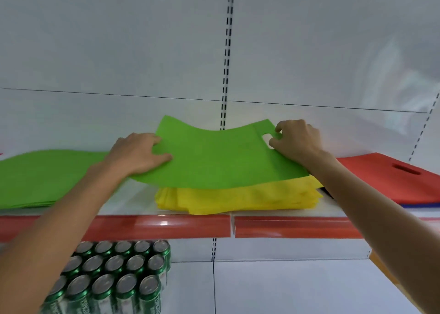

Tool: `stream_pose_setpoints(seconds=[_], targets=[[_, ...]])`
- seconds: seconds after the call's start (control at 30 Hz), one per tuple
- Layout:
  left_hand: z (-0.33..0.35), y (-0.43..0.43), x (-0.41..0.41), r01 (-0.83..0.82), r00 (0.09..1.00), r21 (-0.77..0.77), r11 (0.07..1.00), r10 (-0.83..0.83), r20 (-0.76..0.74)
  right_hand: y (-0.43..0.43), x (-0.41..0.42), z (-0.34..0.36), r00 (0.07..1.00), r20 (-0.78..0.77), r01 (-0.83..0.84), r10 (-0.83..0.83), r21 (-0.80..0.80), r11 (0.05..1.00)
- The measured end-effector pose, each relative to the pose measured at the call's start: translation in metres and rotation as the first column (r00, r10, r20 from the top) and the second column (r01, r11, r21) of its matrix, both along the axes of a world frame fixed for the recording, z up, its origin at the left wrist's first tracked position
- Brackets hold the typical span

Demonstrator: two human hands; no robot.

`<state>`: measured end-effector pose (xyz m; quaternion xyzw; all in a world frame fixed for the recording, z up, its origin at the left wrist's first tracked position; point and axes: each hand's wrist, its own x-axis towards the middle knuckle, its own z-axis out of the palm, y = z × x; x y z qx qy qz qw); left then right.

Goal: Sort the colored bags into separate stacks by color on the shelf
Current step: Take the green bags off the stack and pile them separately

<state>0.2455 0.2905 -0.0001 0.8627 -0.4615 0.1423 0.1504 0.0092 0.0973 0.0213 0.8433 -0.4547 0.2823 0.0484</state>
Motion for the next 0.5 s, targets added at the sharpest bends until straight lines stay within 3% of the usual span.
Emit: stream_pose_setpoints(seconds=[0.33,0.5], targets=[[-0.014,0.073,0.100,-0.069,0.991,-0.049,0.996,0.063,-0.120,0.066,0.107,0.009,0.994,-0.103,-0.052,0.044,-0.075,0.996],[-0.018,0.120,0.163,-0.083,0.992,-0.028,0.996,0.080,-0.094,0.112,0.172,0.000,0.994,-0.100,-0.049,0.041,-0.087,0.995]])
